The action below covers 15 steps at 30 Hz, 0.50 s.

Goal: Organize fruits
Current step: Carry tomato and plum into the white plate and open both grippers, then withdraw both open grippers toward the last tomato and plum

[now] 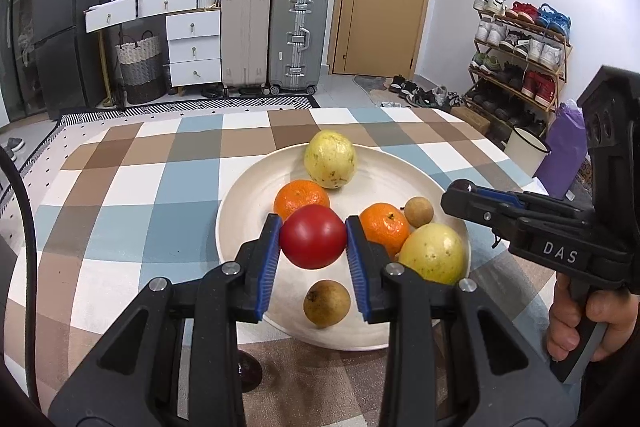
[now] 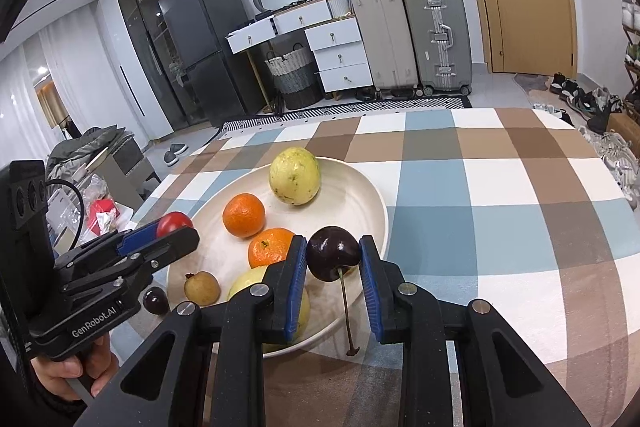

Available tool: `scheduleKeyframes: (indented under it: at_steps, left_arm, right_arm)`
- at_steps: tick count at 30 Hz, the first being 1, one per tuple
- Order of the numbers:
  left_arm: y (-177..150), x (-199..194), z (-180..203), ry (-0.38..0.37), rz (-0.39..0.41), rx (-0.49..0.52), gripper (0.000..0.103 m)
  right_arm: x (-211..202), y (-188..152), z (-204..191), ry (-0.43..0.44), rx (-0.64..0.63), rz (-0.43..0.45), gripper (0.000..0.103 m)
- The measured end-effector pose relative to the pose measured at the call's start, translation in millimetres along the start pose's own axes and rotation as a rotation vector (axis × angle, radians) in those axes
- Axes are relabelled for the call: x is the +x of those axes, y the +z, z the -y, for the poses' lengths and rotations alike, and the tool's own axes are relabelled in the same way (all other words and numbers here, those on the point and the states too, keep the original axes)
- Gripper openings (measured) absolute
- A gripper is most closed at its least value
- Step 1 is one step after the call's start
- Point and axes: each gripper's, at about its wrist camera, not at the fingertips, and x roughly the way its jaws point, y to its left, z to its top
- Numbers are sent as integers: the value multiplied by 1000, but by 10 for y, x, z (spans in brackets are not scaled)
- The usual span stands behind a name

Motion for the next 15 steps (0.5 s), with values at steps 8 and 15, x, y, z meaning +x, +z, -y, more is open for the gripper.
scheduleKeyframes:
  at_steps: [8,15]
  left_arm:
    - [-1,-7,76,1,7,28,30]
    - [-8,-137,11,18,56,-8,66]
  right_arm:
    - [10,-13,-49,10,-15,-9,37]
    - [-112,-37,-63,-8,-31,27,71]
